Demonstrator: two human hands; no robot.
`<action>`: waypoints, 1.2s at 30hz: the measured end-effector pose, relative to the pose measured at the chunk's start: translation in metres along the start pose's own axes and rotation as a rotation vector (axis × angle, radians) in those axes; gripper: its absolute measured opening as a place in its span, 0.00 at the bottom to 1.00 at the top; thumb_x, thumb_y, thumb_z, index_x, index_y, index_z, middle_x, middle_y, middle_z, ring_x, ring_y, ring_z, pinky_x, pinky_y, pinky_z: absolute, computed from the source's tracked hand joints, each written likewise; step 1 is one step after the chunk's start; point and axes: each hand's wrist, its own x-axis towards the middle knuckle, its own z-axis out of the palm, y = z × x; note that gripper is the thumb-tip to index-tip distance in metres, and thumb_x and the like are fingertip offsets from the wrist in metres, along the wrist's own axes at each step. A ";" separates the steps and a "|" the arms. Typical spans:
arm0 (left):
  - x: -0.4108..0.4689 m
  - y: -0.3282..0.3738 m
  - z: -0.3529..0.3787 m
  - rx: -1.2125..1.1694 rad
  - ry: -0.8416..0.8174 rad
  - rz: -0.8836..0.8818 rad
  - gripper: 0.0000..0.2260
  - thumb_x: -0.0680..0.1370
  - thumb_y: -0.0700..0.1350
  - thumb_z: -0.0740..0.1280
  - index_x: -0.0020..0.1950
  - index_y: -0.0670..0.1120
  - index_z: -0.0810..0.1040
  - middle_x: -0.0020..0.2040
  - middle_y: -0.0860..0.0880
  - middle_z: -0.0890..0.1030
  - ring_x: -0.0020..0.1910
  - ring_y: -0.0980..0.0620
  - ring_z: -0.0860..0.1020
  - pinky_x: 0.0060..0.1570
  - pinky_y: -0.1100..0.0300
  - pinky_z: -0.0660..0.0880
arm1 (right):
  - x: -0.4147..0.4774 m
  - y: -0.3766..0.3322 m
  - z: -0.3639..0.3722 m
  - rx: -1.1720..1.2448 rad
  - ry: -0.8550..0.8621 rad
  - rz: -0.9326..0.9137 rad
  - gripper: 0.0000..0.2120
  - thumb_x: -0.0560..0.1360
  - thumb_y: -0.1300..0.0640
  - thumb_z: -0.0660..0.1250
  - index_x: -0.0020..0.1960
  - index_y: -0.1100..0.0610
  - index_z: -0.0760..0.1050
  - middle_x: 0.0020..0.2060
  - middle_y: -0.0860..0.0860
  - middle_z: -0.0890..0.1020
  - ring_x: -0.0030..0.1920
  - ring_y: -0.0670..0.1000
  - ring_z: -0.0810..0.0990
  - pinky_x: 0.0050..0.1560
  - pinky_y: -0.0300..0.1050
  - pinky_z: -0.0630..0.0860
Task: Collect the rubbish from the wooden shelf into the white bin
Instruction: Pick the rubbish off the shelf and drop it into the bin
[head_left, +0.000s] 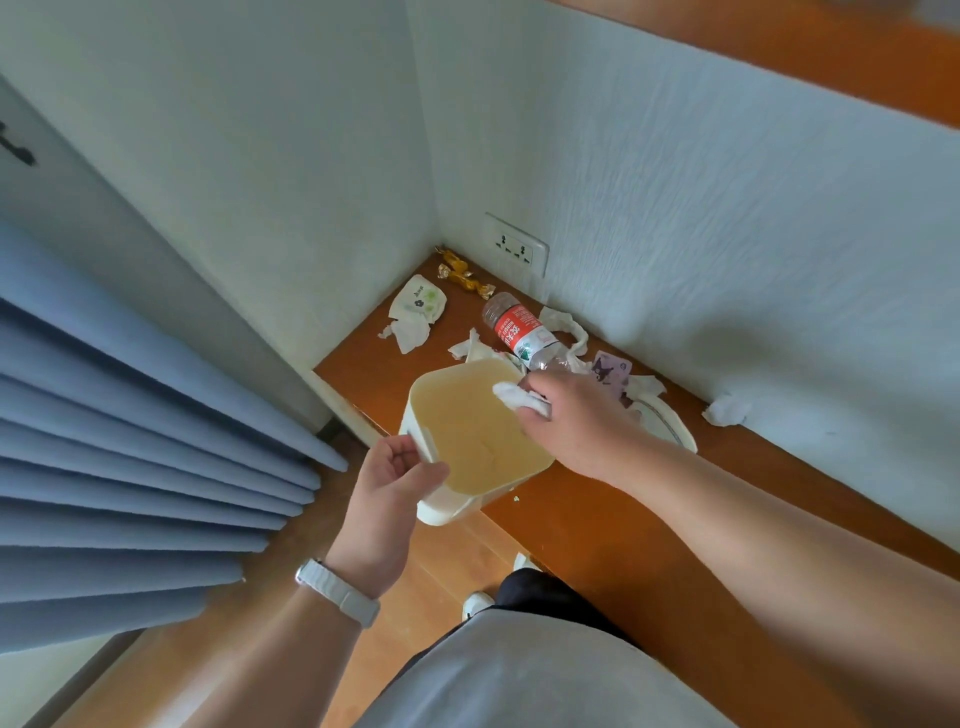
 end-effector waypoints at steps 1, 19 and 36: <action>-0.002 -0.001 0.000 0.004 -0.004 0.003 0.27 0.63 0.46 0.74 0.59 0.40 0.74 0.53 0.37 0.83 0.51 0.38 0.83 0.54 0.47 0.81 | -0.001 -0.007 0.001 -0.004 -0.037 -0.032 0.05 0.78 0.56 0.67 0.49 0.58 0.76 0.36 0.50 0.76 0.34 0.50 0.75 0.29 0.45 0.69; 0.000 -0.012 -0.017 -0.049 0.034 0.014 0.22 0.67 0.41 0.71 0.59 0.38 0.73 0.56 0.32 0.81 0.49 0.42 0.82 0.50 0.49 0.80 | -0.011 0.073 0.022 -0.111 -0.071 0.169 0.15 0.78 0.45 0.63 0.63 0.50 0.75 0.55 0.46 0.79 0.44 0.45 0.77 0.38 0.43 0.75; 0.018 -0.004 -0.016 -0.071 0.065 0.006 0.28 0.64 0.45 0.73 0.61 0.38 0.73 0.58 0.31 0.80 0.50 0.43 0.82 0.47 0.56 0.80 | 0.003 0.130 0.100 -0.465 -0.240 0.155 0.16 0.76 0.51 0.66 0.63 0.52 0.72 0.56 0.51 0.77 0.47 0.53 0.81 0.37 0.48 0.80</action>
